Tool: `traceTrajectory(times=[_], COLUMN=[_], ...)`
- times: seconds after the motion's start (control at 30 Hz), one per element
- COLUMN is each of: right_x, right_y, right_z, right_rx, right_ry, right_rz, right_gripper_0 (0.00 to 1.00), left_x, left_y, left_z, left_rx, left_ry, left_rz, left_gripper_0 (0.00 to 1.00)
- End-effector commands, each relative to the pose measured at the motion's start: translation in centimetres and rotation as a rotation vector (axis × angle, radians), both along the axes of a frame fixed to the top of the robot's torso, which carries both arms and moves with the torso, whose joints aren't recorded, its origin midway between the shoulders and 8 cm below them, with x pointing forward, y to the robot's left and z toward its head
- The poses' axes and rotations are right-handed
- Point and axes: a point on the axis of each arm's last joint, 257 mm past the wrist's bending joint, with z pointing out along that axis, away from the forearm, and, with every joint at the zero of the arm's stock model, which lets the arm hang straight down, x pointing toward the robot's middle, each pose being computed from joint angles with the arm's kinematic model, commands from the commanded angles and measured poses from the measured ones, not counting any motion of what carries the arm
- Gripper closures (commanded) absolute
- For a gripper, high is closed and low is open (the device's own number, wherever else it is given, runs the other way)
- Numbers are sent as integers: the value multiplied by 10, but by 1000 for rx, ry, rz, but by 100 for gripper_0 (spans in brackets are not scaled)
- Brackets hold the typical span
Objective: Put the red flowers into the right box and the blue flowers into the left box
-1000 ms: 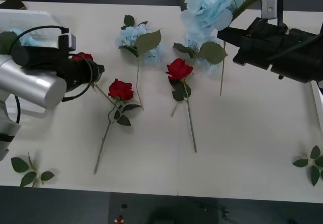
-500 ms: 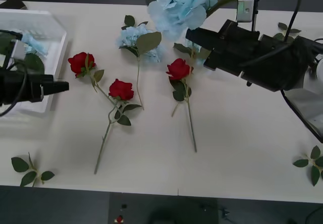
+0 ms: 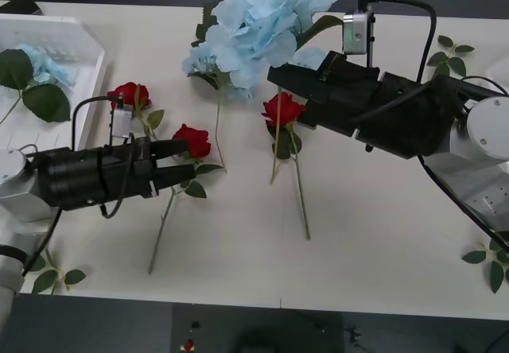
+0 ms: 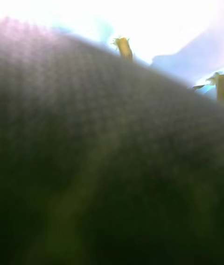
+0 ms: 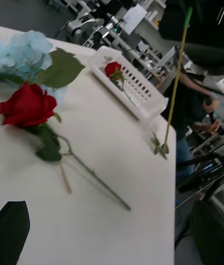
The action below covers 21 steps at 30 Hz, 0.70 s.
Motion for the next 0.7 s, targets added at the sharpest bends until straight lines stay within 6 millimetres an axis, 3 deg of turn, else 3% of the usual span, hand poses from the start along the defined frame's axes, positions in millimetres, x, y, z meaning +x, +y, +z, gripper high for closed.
traceTrajectory(times=[0.03, 0.13, 0.37, 0.7], right_x=[-7, -7, -7, -7], right_y=[9, 9, 11, 10], right_z=[29, 29, 31, 31], right_rx=[28, 30, 33, 34], right_ry=[-33, -29, -24, -14], right_rz=[29, 29, 34, 34], right_gripper_0=[100, 100, 100, 100], left_x=[-15, -24, -37, -21], left_y=[-33, -52, -70, -113], left_z=[8, 14, 20, 31], left_rx=[-144, -215, -302, -340], left_ry=[88, 131, 193, 252], left_rz=[-33, -62, -102, -87], left_gripper_0=[0, 0, 0, 0])
